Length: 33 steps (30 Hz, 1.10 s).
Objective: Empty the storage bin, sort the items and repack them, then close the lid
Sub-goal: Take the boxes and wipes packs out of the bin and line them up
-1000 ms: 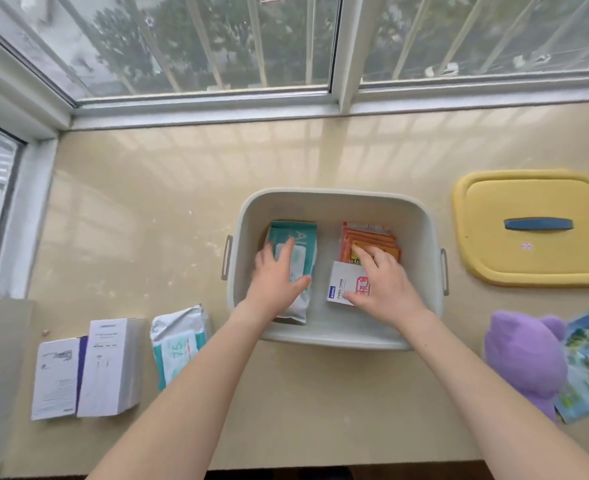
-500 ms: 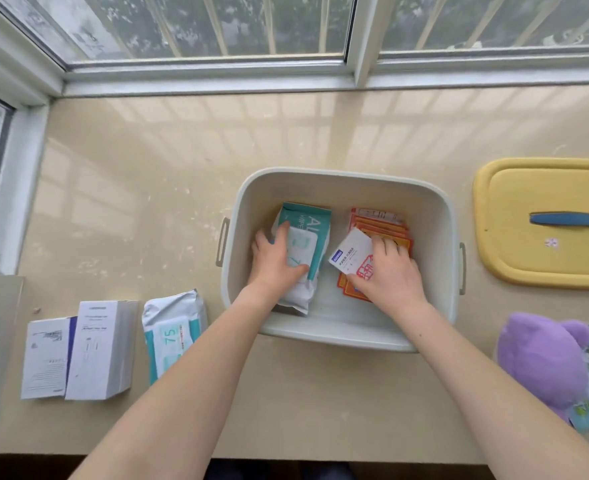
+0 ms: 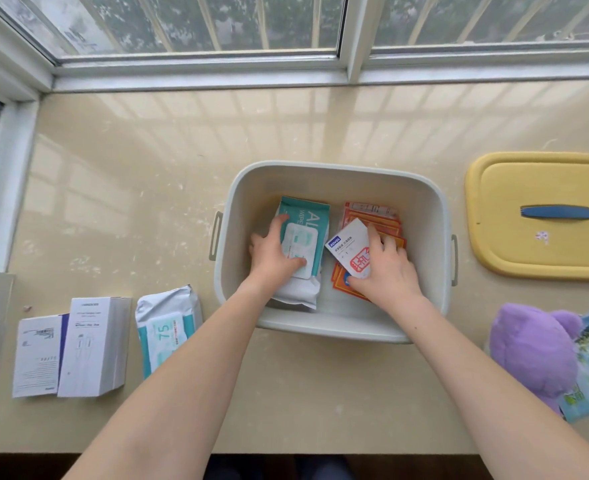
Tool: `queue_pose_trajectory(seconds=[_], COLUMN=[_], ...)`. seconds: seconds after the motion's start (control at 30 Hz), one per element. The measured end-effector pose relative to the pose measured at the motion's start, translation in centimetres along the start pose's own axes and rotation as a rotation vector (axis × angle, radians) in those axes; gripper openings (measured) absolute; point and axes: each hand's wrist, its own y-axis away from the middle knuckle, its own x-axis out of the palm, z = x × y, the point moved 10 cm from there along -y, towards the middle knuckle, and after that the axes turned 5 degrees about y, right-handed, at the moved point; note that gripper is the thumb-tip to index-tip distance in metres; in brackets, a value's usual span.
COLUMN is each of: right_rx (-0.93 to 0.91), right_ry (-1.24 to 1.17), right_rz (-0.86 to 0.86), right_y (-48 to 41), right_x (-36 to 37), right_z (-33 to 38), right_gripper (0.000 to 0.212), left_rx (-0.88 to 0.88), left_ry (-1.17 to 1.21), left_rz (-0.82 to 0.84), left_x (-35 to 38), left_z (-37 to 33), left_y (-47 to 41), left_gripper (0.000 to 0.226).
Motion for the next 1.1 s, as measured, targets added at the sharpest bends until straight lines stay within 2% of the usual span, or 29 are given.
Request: queue_pose_trajectory(seconds=[0.1,0.27,0.43,0.63,0.83,1.1], right_rx=[0.035,0.048,0.020,-0.028,-0.122,-0.204], right_ry=[-0.087,-0.256,-0.392,-0.490,-0.500,-0.412], right_rz=[-0.041,-0.195,-0.390,-0.509,-0.505,-0.471], right_y=[0.6,2.4,6.8,13.5,19.0,24.4], right_x=[-1.0,-4.7,-10.5,-16.4,-16.0,-9.9], right_z=[-0.4,-0.3,0.1,2.5,8.4,16.9], right_gripper=[0.097,0.069,0.067,0.067,0.072,0.071], left_rx=[0.052,0.098,0.129,0.198,0.170,0.004], left_ry=[0.165,0.405,0.641,0.694,0.709,0.780], left_rz=[0.027,0.017,-0.041,-0.091,-0.157,-0.218], left_x=[0.2,-0.9,-5.7,-13.7,-20.3,-25.0], left_z=[-1.0,-3.3,-6.6,-8.6,-4.4,8.4], left_y=[0.9,2.7,6.8,15.1,22.2,25.3], left_gripper=[0.086,0.079,0.078,0.075,0.075,0.074])
